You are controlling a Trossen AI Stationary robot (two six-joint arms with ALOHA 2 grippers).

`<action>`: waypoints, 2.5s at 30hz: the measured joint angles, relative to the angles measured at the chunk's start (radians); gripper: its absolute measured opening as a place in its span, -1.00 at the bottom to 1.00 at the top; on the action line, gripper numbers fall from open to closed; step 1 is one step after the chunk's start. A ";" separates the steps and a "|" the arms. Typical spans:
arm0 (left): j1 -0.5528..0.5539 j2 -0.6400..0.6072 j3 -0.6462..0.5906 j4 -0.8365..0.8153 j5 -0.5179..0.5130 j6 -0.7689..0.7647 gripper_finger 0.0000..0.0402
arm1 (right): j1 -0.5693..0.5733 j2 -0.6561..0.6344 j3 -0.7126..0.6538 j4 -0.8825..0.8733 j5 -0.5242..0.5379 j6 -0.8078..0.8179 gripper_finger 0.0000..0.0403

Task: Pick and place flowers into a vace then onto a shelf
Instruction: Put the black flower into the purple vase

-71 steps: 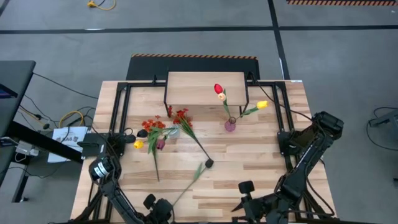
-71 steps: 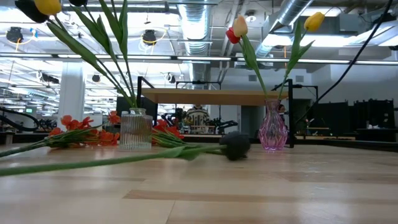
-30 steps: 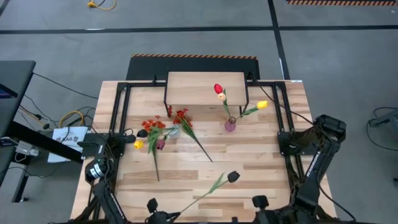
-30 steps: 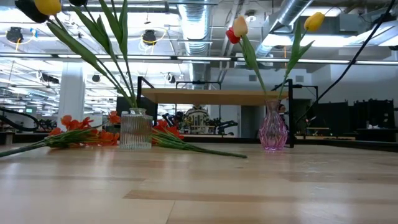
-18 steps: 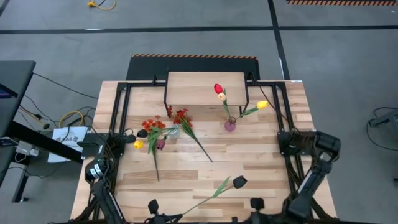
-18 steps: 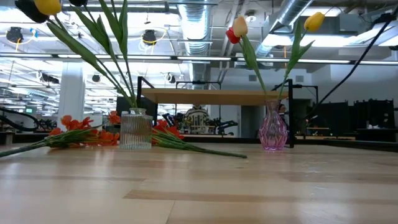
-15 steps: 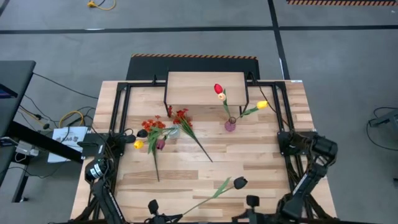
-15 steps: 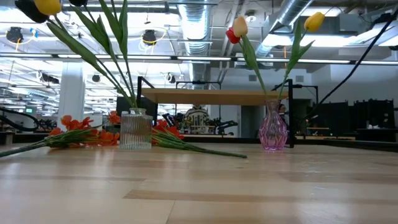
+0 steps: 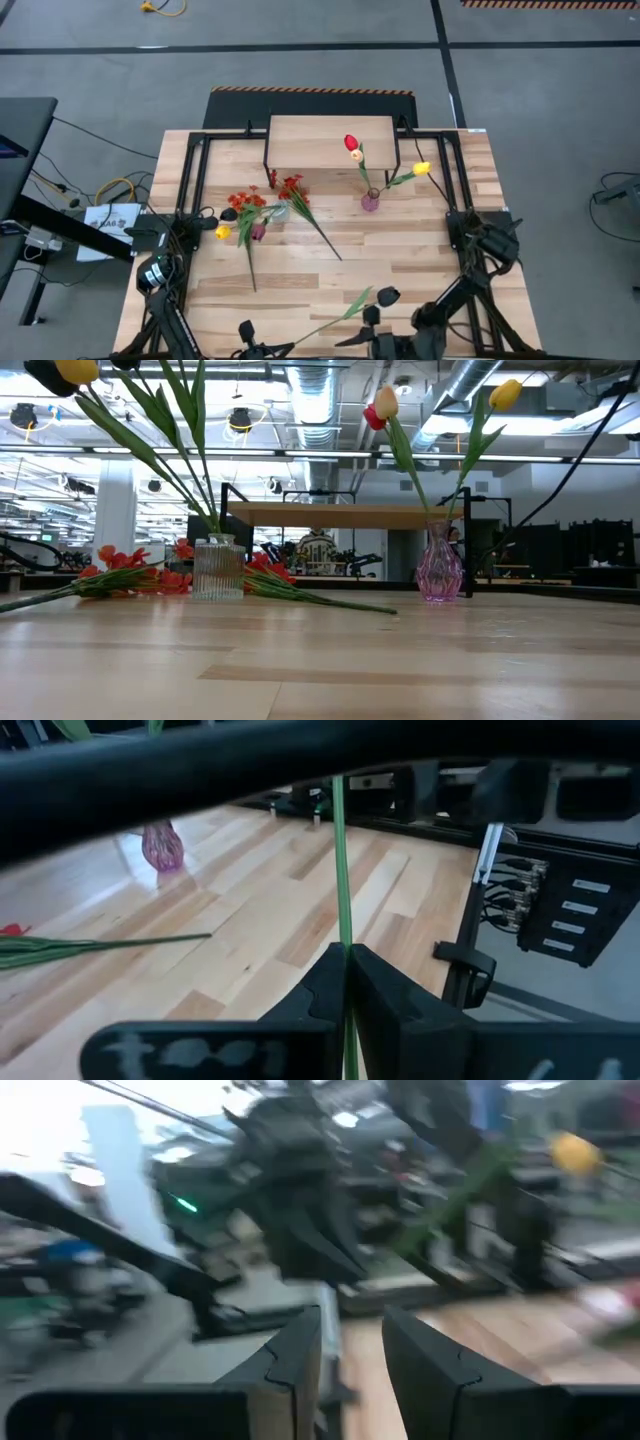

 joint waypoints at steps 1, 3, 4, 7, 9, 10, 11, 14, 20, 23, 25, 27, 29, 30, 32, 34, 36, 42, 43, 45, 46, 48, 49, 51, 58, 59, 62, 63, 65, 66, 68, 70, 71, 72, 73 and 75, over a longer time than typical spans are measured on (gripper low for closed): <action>0.000 0.000 0.000 0.000 -0.001 0.000 -1.00 | -0.008 -0.001 0.000 0.015 -0.033 -0.018 -0.49; -0.003 0.000 0.000 0.000 -0.005 0.000 -1.00 | -0.021 -0.001 0.000 0.031 -0.060 -0.048 -0.49; -0.005 0.000 0.000 0.000 -0.010 0.000 -1.00 | -0.025 -0.002 0.000 0.035 -0.066 -0.057 -0.49; -0.012 0.000 0.000 0.000 -0.024 0.000 -1.00 | -0.035 -0.005 0.000 0.037 -0.066 -0.065 -0.48; -0.016 0.000 0.000 0.000 -0.030 0.000 -1.00 | -0.040 -0.005 0.000 0.035 -0.068 -0.065 -0.43; -0.018 0.000 0.000 0.000 -0.033 0.000 -1.00 | -0.042 -0.005 0.000 0.036 -0.068 -0.065 -0.40; -0.019 0.000 0.000 0.000 -0.035 0.000 -1.00 | -0.042 -0.005 0.000 0.036 -0.068 -0.065 -0.36; -0.022 0.000 0.000 0.001 -0.036 0.000 -1.00 | -0.050 -0.005 0.000 0.035 -0.069 -0.065 -0.19; -0.022 0.000 0.000 0.003 -0.036 0.000 -1.00 | -0.067 -0.005 0.000 0.091 -0.060 -0.117 0.14; -0.021 0.000 0.000 0.003 -0.036 0.000 -1.00 | -0.072 -0.005 0.000 0.159 -0.041 -0.170 0.20; -0.022 0.000 0.000 0.004 -0.036 0.000 -1.00 | -0.074 -0.005 0.000 0.199 -0.041 -0.203 0.21; -0.022 0.000 0.000 0.003 -0.036 0.000 -1.00 | -0.075 -0.005 0.000 0.242 -0.040 -0.244 0.20; -0.022 0.000 0.000 0.003 -0.036 0.000 -1.00 | -0.075 -0.005 0.000 0.281 -0.040 -0.279 0.18; -0.022 0.000 0.000 0.003 -0.036 0.000 -1.00 | -0.075 -0.005 0.000 0.300 -0.040 -0.298 0.17; -0.021 0.000 0.000 0.003 -0.036 0.000 -1.00 | -0.075 -0.005 0.000 0.342 -0.040 -0.330 0.15; -0.021 0.000 0.000 0.003 -0.036 0.000 -1.00 | -0.075 -0.006 0.000 0.369 -0.040 -0.354 0.12; -0.022 0.000 0.000 0.003 -0.036 0.000 -1.00 | -0.075 -0.006 0.000 0.398 -0.040 -0.381 0.10; -0.021 0.000 0.000 0.003 -0.035 0.000 -1.00 | -0.087 -0.006 0.000 0.429 -0.040 -0.388 0.04; -0.021 0.000 0.000 0.003 -0.035 0.000 -1.00 | -0.091 -0.006 0.000 0.430 -0.040 -0.388 0.03; -0.021 0.000 0.000 0.003 -0.034 0.000 -1.00 | -0.094 -0.006 0.000 0.431 -0.040 -0.387 0.00; -0.021 0.000 0.000 0.003 -0.034 0.000 -1.00 | -0.098 -0.006 0.000 0.432 -0.040 -0.387 -0.02; -0.021 0.000 0.000 0.003 -0.034 0.000 -1.00 | -0.102 -0.006 0.000 0.438 -0.040 -0.387 -0.07; -0.021 0.000 0.000 0.003 -0.034 0.000 -1.00 | -0.103 -0.006 0.000 0.441 -0.040 -0.387 -0.10; -0.021 0.001 0.000 0.003 -0.033 0.000 -1.00 | -0.102 -0.006 0.000 0.445 -0.040 -0.387 -0.17; -0.021 0.001 0.000 0.003 -0.033 0.000 -1.00 | -0.101 -0.008 0.000 0.447 -0.043 -0.388 -0.49; -0.021 0.001 0.000 0.003 -0.033 0.000 -1.00 | -0.101 -0.008 0.000 0.447 -0.043 -0.396 -0.55; -0.021 0.001 0.000 0.003 -0.032 0.000 -1.00 | -0.100 -0.008 0.000 0.452 -0.047 -0.438 -0.77; -0.021 0.001 0.000 0.003 -0.032 0.000 -1.00 | -0.098 -0.008 0.000 0.453 -0.047 -0.452 -0.86; -0.021 0.001 0.000 0.003 -0.029 0.000 -1.00 | -0.093 -0.008 0.000 0.453 -0.062 -0.487 -0.96; -0.020 0.001 0.000 0.003 -0.029 0.000 -0.99 | -0.090 -0.008 0.000 0.453 -0.067 -0.496 -0.96; -0.020 0.001 0.000 0.003 -0.029 0.000 -0.97 | -0.087 -0.008 0.000 0.453 -0.068 -0.504 -0.97; -0.020 0.001 0.000 0.003 -0.027 0.000 -0.93 | -0.083 -0.011 0.000 0.450 -0.067 -0.519 -0.98; -0.021 0.001 0.000 0.003 -0.023 0.000 -0.91 | -0.083 -0.016 0.000 0.441 -0.064 -0.519 -0.98; -0.021 0.001 0.000 0.004 -0.023 0.000 -0.89 | -0.083 -0.022 0.000 0.428 -0.065 -0.516 -0.99; -0.021 0.001 0.000 0.004 -0.022 0.000 -0.86 | -0.083 -0.030 0.000 0.408 -0.063 -0.514 -0.99; -0.021 0.001 0.000 0.004 -0.022 0.000 -0.81 | -0.078 -0.047 0.000 0.361 -0.061 -0.512 -0.99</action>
